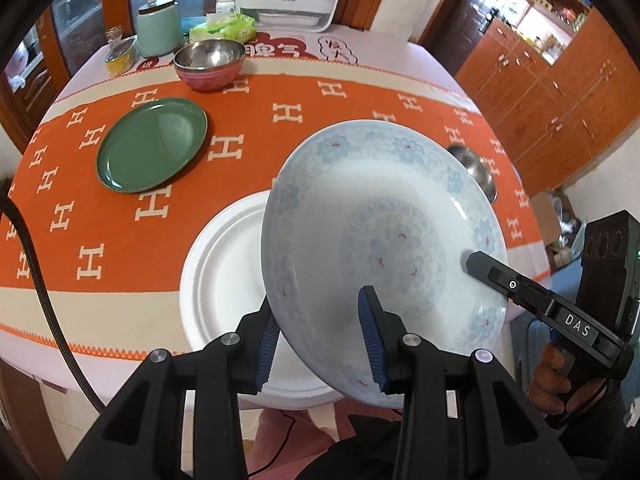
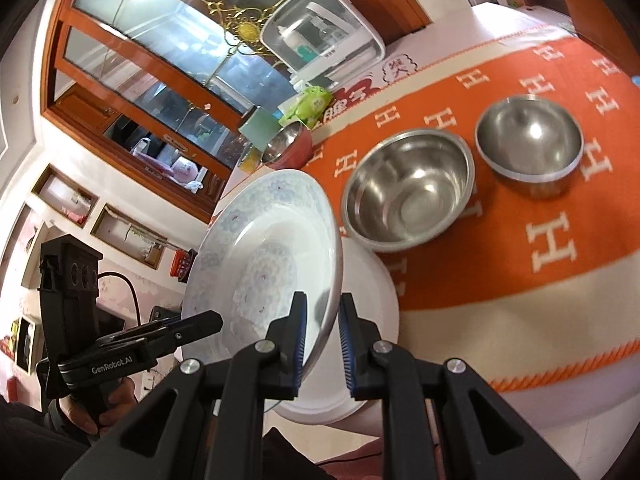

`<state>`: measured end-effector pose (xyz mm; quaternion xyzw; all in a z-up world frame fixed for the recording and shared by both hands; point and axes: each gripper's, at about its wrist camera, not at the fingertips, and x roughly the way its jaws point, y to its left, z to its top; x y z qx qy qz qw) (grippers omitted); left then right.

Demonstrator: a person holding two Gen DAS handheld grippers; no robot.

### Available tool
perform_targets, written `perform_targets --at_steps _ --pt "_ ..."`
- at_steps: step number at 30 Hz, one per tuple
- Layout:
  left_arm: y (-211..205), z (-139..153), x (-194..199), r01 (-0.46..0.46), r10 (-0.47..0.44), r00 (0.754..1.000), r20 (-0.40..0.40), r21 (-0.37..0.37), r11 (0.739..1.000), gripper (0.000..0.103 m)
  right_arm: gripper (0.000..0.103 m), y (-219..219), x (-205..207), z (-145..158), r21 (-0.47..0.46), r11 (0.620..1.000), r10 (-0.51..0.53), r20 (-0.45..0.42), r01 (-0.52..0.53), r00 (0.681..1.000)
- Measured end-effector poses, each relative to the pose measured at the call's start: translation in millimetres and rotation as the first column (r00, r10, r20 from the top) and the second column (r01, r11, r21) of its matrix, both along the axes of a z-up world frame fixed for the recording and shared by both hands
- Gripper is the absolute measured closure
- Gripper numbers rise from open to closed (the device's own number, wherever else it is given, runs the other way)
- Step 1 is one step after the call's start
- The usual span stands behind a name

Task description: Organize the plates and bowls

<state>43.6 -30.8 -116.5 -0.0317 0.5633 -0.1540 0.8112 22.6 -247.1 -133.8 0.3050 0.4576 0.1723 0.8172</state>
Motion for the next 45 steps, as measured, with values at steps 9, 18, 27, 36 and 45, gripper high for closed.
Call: perform_targets --at_steps 9,18,27,36,45 --pt "23 -31 9 0.085 -0.081 0.994 -0.071 0.052 0.995 0.067 0.087 30 -9 -30 0.005 0.997 -0.073 -0.063 0.074 0.995" --pt "35 -69 25 0.148 -0.136 0.980 -0.146 0.072 0.986 0.067 0.087 54 -7 -56 -0.069 0.994 -0.100 -0.158 0.090 0.982" --pt "34 -100 41 0.210 -0.185 0.961 -0.208 0.104 0.972 0.067 0.087 64 1 -77 -0.143 0.986 -0.118 -0.232 0.086 0.966" --pt "35 -114 48 0.230 -0.202 0.953 -0.226 0.101 0.968 0.067 0.087 69 3 -79 -0.208 0.975 -0.126 -0.243 0.075 0.962" --pt "38 -118 48 0.187 -0.163 0.959 -0.231 0.087 0.979 0.066 0.084 81 14 -75 -0.325 0.946 -0.091 -0.285 -0.007 0.954"
